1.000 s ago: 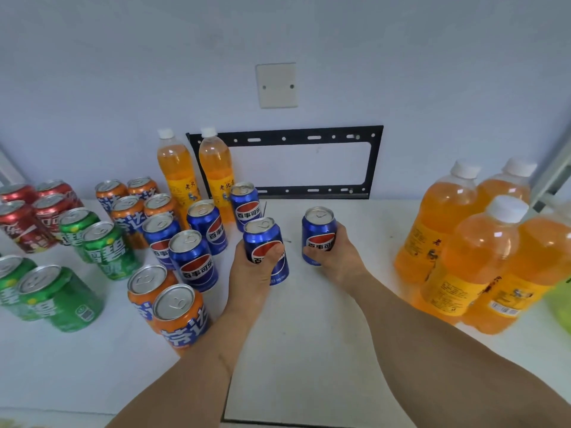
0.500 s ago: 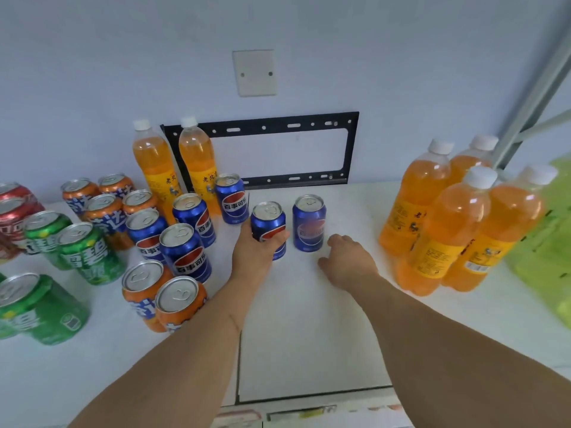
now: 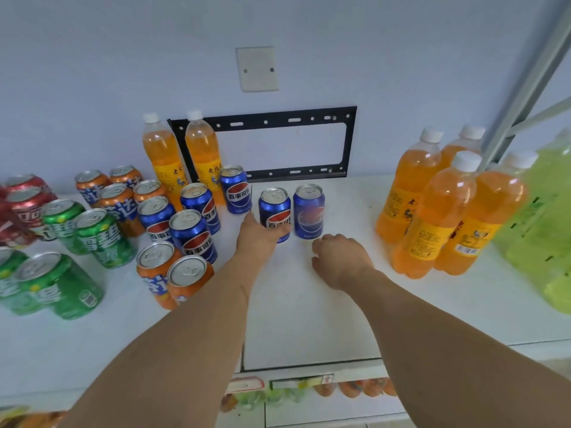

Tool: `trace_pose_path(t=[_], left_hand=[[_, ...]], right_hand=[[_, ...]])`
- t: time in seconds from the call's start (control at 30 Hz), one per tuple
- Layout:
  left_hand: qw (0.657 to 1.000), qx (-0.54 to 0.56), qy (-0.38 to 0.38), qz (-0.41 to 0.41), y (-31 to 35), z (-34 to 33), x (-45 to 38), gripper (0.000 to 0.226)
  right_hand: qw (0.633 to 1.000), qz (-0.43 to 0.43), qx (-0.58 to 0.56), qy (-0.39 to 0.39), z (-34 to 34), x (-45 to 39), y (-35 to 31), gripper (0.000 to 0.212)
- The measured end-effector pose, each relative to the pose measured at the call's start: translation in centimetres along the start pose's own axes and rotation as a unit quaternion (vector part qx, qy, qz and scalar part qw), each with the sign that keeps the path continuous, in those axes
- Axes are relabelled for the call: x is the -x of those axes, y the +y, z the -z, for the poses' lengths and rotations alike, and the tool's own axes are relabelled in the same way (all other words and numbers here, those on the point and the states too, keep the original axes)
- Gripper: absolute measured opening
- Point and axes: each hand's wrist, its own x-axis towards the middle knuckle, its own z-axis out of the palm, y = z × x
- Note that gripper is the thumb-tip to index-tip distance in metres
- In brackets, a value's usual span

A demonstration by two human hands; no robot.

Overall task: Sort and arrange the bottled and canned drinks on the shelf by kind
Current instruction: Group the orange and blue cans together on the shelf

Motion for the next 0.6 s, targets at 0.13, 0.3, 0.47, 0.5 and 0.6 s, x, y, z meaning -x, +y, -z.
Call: trace_pose_path(t=[0.13,0.3,0.47,0.5,0.6], left_hand=[[0.995,-0.09,0.041,-0.01,1.3,1.1,2.7,0.074],[0.983,-0.157,0.049,-0.084,3.6,3.7,7.1,0.053],[0.96,-0.172,0.12,-0.185,5.5,8.4,11.1,0.023],[0.958,-0.162,0.138,-0.193,5.5,9.5,11.6,0.025],[0.948,-0.146,0.195,-0.204,4.3,13.0,12.5,0.035]], right_hand=[[1.0,0.023,-0.007,0.01,0.7,0.7,-1.2,0.029],[0.996,0.06,-0.035,0.047,1.6,2.2,-3.9,0.025],[0.978,0.094,-0.171,0.079,2.5,3.4,-7.8,0.034],[0.969,0.097,-0.216,0.074,2.7,3.8,-8.6,0.039],[0.946,0.097,-0.308,0.041,3.0,4.8,-10.7,0.058]])
